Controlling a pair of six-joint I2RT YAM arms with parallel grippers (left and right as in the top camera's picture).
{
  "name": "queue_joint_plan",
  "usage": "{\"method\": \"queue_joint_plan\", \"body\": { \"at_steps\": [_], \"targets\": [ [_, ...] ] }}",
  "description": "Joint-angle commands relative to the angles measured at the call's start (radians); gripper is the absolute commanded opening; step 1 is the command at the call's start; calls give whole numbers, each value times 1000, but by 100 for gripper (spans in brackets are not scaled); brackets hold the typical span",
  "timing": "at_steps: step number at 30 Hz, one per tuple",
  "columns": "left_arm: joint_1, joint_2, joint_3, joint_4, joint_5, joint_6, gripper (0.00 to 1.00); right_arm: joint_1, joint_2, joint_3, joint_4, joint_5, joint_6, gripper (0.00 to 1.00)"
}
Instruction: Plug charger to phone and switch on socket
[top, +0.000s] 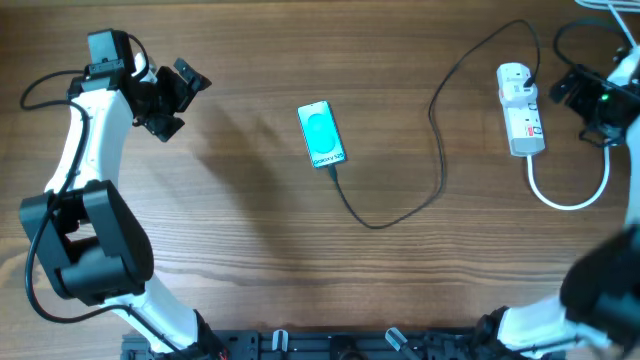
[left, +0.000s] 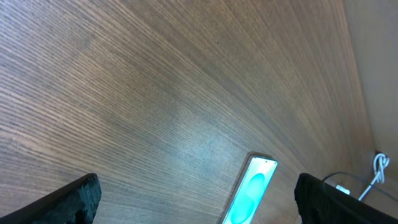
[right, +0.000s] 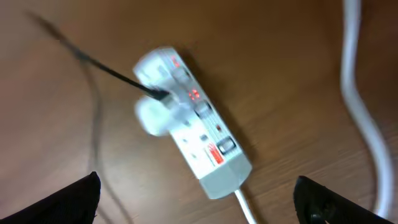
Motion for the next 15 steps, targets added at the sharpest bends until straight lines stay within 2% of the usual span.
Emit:
{"method": "queue_joint_plan", "body": {
  "at_steps": [1,3,6,15],
  "targets": [
    [3,2,3,-1,11,8,100,-3,-293,10,6,-15,8,100],
    [3,1,3,-1,11,8,100,-3,-428,10,5,-16,8,100],
    [3,2,3,-1,11,8,100,-3,-518,10,5,-16,8,100],
    [3,2,3,-1,11,8,100,18,-593,10,1,-15,8,100]
  ]
}}
